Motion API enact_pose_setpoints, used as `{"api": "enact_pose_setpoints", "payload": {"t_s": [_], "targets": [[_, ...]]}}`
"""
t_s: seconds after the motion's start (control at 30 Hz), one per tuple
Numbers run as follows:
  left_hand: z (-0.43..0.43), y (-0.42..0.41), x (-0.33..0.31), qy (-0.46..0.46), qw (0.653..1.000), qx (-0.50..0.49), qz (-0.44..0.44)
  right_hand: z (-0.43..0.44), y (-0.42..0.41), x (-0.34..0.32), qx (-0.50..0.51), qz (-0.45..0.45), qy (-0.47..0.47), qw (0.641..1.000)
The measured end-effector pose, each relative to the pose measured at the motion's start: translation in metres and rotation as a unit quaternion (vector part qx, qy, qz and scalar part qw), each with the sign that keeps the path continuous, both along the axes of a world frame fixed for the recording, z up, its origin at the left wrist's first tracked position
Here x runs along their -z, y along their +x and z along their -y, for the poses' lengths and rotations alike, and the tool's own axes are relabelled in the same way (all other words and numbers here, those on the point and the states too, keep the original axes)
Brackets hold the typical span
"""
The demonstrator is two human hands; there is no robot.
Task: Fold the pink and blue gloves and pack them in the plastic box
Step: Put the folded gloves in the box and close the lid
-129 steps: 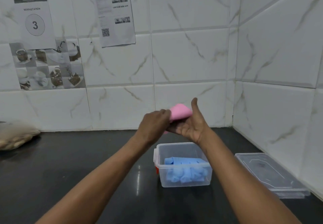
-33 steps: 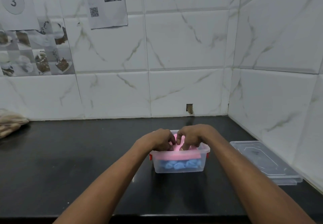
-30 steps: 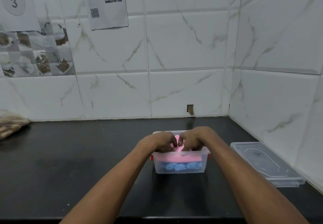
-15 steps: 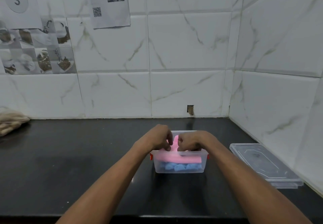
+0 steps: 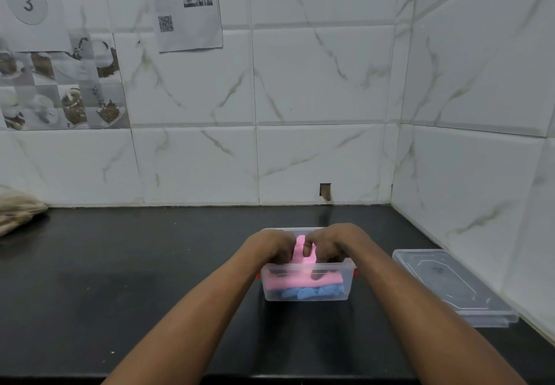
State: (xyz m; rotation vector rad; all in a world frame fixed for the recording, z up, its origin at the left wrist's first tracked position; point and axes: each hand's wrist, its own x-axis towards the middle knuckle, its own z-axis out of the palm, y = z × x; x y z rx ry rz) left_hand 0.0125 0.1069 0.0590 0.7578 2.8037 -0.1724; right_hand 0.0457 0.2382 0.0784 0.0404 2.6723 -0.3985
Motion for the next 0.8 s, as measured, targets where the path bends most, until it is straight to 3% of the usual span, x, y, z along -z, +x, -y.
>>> {"api": "enact_pose_setpoints", "payload": {"t_s": [0.13,0.23,0.3,0.37,0.47,0.57,0.67,0.8], "targets": [[0.003,0.000,-0.005,0.016,1.000,0.002,-0.014,0.000,0.003,0.001,0.001,-0.014,-0.020,1.000],[0.009,0.001,-0.010,0.103,0.993,0.021,-0.058,-0.007,0.012,-0.002,0.000,-0.045,-0.068,0.997],[0.010,0.001,-0.011,0.168,0.978,0.066,-0.108,-0.016,0.018,-0.006,0.015,-0.090,-0.140,0.986],[0.010,0.002,-0.009,0.190,0.970,0.117,-0.100,-0.024,0.026,-0.012,0.050,-0.146,-0.223,0.963],[0.002,0.007,-0.004,0.172,0.967,0.183,-0.051,-0.044,0.039,-0.022,0.106,-0.259,-0.276,0.920],[-0.007,0.007,0.001,0.144,0.969,0.200,-0.025,-0.070,0.056,-0.022,0.156,-0.324,-0.260,0.896],[-0.011,0.007,-0.002,0.114,0.974,0.195,0.027,-0.089,0.071,-0.008,0.190,-0.323,-0.208,0.904],[-0.022,0.012,-0.013,0.007,0.977,0.208,0.043,-0.099,0.080,0.013,0.196,-0.294,-0.174,0.919]]}}
